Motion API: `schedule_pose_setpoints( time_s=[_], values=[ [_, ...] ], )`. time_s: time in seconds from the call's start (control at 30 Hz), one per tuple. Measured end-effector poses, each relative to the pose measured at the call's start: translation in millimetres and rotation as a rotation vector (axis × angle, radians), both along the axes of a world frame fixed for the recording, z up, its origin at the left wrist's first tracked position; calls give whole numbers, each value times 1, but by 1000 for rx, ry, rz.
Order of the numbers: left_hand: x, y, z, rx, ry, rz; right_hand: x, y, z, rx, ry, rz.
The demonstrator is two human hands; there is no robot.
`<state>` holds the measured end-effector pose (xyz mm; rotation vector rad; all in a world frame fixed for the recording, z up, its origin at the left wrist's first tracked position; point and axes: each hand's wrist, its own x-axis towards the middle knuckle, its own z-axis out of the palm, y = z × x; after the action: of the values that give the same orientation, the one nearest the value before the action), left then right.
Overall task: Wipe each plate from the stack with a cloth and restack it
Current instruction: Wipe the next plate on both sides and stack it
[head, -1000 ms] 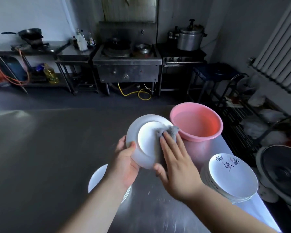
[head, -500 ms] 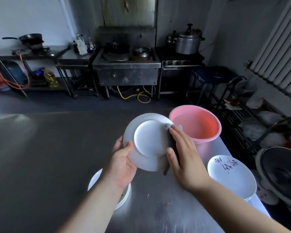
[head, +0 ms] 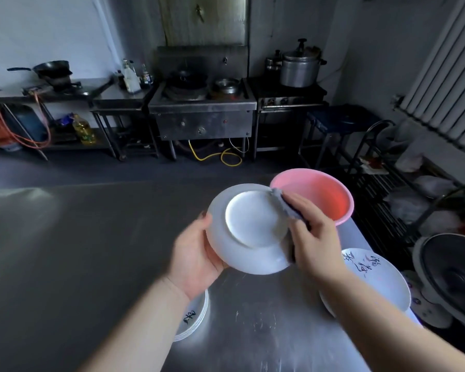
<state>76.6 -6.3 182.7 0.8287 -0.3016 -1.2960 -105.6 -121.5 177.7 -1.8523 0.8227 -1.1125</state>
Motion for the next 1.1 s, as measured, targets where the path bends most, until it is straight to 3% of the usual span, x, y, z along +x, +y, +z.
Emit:
schedule_pose_setpoints(
  time_s=[0.13, 0.23, 0.4, 0.5, 0.63, 0.87, 0.97, 1.1],
  values=[
    [12, -2, 8, 59, -126, -39, -2, -29, 30, -32, 113, 167],
    [9, -3, 4, 1, -116, 48, -1, -13, 5, -197, 198, 105],
    [-4, 1, -8, -6, -128, 106, -7, 65, -51, -249, 336, 91],
    [-11, 2, -15, -15, -89, 90, -5, 38, -43, -232, 397, 35],
    [-22, -4, -17, -71, -27, 140, 7, -14, -18, -169, 293, -9],
    [-38, -5, -23, -93, -33, 89, 14, 58, -68, 29, 51, -99],
    [-31, -2, -22, -89, -34, 42, 7, 23, -45, 42, -47, -177],
    [-13, -5, -1, 46, -52, -108, -10, -30, 6, 84, -34, 39]
  ],
)
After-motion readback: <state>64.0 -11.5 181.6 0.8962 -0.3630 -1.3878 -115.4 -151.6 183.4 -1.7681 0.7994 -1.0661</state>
